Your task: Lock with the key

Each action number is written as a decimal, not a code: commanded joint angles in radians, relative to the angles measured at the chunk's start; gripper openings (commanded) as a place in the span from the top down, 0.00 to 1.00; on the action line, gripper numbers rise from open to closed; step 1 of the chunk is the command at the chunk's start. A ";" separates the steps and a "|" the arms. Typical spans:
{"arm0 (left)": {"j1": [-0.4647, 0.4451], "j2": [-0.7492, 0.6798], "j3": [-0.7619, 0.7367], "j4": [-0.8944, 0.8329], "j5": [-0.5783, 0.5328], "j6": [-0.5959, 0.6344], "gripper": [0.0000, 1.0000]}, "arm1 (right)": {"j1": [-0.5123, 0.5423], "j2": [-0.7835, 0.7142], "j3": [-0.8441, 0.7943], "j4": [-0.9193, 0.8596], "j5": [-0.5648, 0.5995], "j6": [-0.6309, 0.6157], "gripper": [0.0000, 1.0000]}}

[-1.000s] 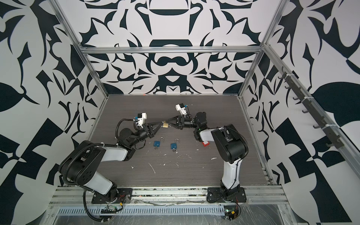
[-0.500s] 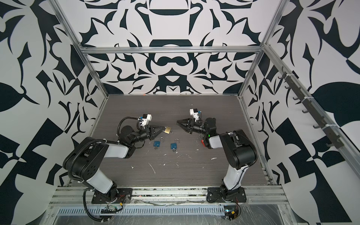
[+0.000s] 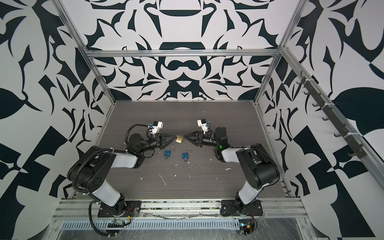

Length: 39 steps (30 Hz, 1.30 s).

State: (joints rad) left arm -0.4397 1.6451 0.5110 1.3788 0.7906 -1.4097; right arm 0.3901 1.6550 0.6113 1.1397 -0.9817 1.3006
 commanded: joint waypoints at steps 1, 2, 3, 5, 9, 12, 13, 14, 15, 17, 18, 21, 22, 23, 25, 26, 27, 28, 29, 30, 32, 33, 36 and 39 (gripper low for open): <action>0.001 0.003 0.024 0.048 0.010 -0.005 1.00 | 0.002 -0.044 0.000 0.024 0.006 -0.030 0.72; 0.001 0.004 0.023 0.048 0.009 -0.005 1.00 | 0.005 -0.052 -0.003 0.023 0.003 -0.032 0.72; 0.001 0.004 0.023 0.048 0.007 -0.005 1.00 | 0.007 -0.058 -0.005 0.016 0.002 -0.036 0.72; 0.001 0.005 0.022 0.047 0.007 -0.005 1.00 | 0.016 -0.073 -0.012 -0.005 0.004 -0.051 0.73; 0.001 0.004 0.022 0.048 0.003 -0.006 1.00 | 0.025 -0.094 -0.026 -0.037 0.010 -0.072 0.74; 0.001 0.005 0.025 0.048 0.004 -0.007 1.00 | 0.035 -0.100 -0.033 -0.035 0.010 -0.077 0.74; 0.001 0.006 0.026 0.047 0.002 -0.008 1.00 | 0.039 -0.102 -0.033 -0.038 0.012 -0.079 0.74; -0.001 0.006 0.026 0.048 0.004 -0.008 1.00 | 0.044 -0.102 -0.033 -0.040 0.011 -0.080 0.75; -0.001 0.007 0.027 0.048 0.003 -0.008 1.00 | 0.047 -0.101 -0.033 -0.041 0.014 -0.081 0.75; -0.001 0.008 0.026 0.048 0.001 -0.008 1.00 | 0.052 -0.101 -0.034 -0.039 0.016 -0.081 0.75; -0.001 0.008 0.026 0.047 0.001 -0.009 1.00 | 0.054 -0.101 -0.036 -0.041 0.018 -0.083 0.76; -0.001 0.005 0.026 0.048 0.000 -0.008 1.00 | 0.057 -0.100 -0.038 -0.038 0.023 -0.084 0.78; -0.002 0.005 0.025 0.047 0.000 -0.008 1.00 | 0.058 -0.099 -0.038 -0.039 0.022 -0.084 0.79; -0.002 0.005 0.026 0.048 0.001 -0.008 1.00 | 0.058 -0.099 -0.039 -0.033 0.023 -0.083 0.80; -0.004 0.004 0.024 0.047 0.001 -0.009 1.00 | 0.059 -0.098 -0.041 -0.029 0.024 -0.081 0.83; -0.003 0.005 0.023 0.048 0.001 -0.008 1.00 | 0.059 -0.098 -0.041 -0.027 0.023 -0.080 0.84; -0.004 0.005 0.021 0.048 -0.001 -0.008 1.00 | 0.059 -0.096 -0.042 -0.023 0.024 -0.077 0.85; -0.004 0.005 0.021 0.048 -0.002 -0.006 1.00 | 0.059 -0.095 -0.042 -0.018 0.022 -0.074 0.85; -0.004 0.006 0.019 0.047 -0.002 -0.007 1.00 | 0.059 -0.093 -0.044 -0.012 0.023 -0.071 0.85; -0.003 0.008 0.020 0.048 -0.004 -0.007 1.00 | 0.059 -0.092 -0.045 -0.008 0.021 -0.068 0.86; -0.003 0.010 0.020 0.048 -0.004 -0.005 1.00 | 0.059 -0.090 -0.048 0.001 0.021 -0.063 0.89; -0.003 0.013 0.021 0.047 -0.005 -0.005 1.00 | 0.059 -0.090 -0.050 0.007 0.021 -0.060 0.92; -0.003 0.020 0.021 0.046 -0.011 -0.005 1.00 | 0.059 -0.086 -0.055 0.024 0.017 -0.049 1.00; -0.004 0.034 0.024 0.046 -0.016 -0.005 1.00 | 0.058 -0.082 -0.063 0.047 0.010 -0.039 1.00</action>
State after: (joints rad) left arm -0.4408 1.6611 0.5110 1.3743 0.7856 -1.4132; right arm 0.4427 1.5784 0.5560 1.1072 -0.9539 1.2541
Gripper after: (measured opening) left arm 0.081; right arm 0.048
